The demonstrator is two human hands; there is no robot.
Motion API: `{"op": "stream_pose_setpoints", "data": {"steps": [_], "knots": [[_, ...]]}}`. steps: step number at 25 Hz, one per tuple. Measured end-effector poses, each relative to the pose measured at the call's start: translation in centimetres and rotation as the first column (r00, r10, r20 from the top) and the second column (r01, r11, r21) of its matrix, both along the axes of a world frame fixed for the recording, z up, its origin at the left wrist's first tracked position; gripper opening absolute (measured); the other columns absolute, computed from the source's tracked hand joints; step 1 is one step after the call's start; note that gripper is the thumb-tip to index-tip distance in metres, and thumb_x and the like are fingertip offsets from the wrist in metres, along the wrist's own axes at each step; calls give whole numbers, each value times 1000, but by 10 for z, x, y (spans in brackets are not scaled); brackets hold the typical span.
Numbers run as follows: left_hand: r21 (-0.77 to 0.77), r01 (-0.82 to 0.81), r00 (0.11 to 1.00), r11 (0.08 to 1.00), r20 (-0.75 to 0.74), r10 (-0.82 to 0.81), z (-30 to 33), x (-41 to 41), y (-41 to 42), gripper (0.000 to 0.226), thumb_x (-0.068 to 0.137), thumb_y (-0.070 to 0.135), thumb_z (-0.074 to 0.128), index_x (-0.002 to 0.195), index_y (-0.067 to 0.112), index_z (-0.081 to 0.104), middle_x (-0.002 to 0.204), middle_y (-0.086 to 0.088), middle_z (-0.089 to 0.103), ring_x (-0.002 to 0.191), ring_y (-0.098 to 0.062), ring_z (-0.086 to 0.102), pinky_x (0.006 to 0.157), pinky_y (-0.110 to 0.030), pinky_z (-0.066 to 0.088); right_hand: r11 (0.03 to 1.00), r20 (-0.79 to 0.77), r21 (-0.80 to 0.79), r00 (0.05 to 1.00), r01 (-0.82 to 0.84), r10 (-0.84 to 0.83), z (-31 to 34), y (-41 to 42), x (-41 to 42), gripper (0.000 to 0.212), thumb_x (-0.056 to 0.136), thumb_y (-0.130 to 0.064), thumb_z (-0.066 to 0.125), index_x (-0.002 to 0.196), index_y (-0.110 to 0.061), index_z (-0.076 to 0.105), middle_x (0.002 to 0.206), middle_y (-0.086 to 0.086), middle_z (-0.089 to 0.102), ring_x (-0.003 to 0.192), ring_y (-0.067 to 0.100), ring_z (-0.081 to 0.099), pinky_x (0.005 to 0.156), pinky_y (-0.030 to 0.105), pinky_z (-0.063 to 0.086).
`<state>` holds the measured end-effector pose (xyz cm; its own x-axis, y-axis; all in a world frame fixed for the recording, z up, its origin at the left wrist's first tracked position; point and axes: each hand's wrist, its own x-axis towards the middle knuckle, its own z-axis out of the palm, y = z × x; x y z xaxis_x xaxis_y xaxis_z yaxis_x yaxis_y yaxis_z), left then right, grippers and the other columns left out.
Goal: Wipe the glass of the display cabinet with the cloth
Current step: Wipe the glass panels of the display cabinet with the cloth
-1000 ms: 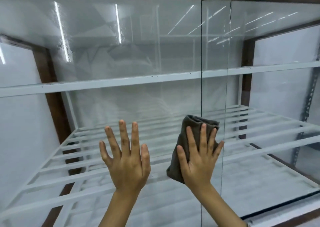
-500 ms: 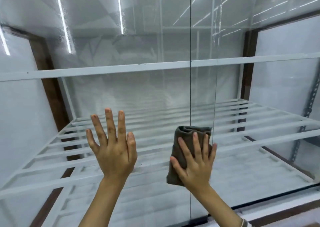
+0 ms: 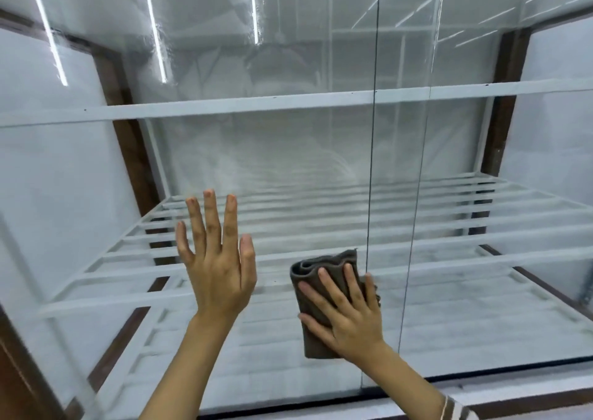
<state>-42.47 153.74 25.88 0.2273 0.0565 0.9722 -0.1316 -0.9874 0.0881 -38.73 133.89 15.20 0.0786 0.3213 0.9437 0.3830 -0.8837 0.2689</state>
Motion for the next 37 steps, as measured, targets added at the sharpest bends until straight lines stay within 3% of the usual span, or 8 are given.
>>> {"op": "stream_pose_setpoints", "data": {"steps": [6,10,13,21,25,28,34,37], "knots": [[-228,-130,991,965,-58,120,-48,-19,52,53,101,32,20,152,23,9,160,5,-1,148,-25,2,115,-49,6,912,-11,408,999,33,-31,79,18,7,56,99,-48,44,150,-26,32,162,1,13,149,34,8,120,52,7],[-207,-92,992,974,-100,73,-47,-24,56,51,102,34,15,152,26,9,160,5,0,148,-22,2,117,-42,1,989,28,75,991,-130,128,61,109,-13,58,94,-53,52,146,-31,40,156,-1,31,149,27,16,119,45,10],[-212,-117,988,970,-127,91,-57,-38,73,50,102,32,17,151,20,19,159,-5,12,148,-25,9,117,-42,5,992,-9,-72,995,-103,103,10,109,-19,62,91,-56,54,147,-34,37,160,-6,23,149,22,16,121,42,2],[-238,-193,969,952,-196,148,-65,-61,179,52,102,37,14,151,20,18,160,1,5,148,-24,5,119,-40,1,915,23,404,1000,-16,7,80,167,-19,56,98,-47,48,149,-26,36,162,0,17,149,31,13,119,50,3],[-64,-83,992,995,-99,76,-71,-57,213,52,102,30,20,152,23,10,161,3,3,148,-23,6,121,-39,3,981,45,139,990,-139,134,75,260,-40,54,96,-48,50,146,-30,40,155,-2,33,148,25,20,119,46,8],[-155,-31,999,987,-40,25,-73,-58,240,53,102,28,22,152,16,9,161,2,2,148,-25,3,121,-38,3,998,-5,2,998,-68,68,6,259,-48,61,94,-51,51,149,-33,33,161,-6,21,148,22,19,120,44,4],[-122,-55,998,991,-41,50,-77,-48,264,55,101,33,19,152,13,9,161,0,3,148,-23,5,121,-36,6,909,-14,408,996,88,-90,77,230,-32,57,101,-48,41,152,-28,26,162,4,15,149,33,13,117,55,6],[-108,-32,999,994,-23,30,-77,-46,265,55,101,34,20,152,14,9,161,1,3,148,-22,5,121,-37,6,900,59,435,998,-4,-24,129,290,-36,53,100,-47,44,149,-27,34,157,5,28,146,35,21,118,54,5]]}}
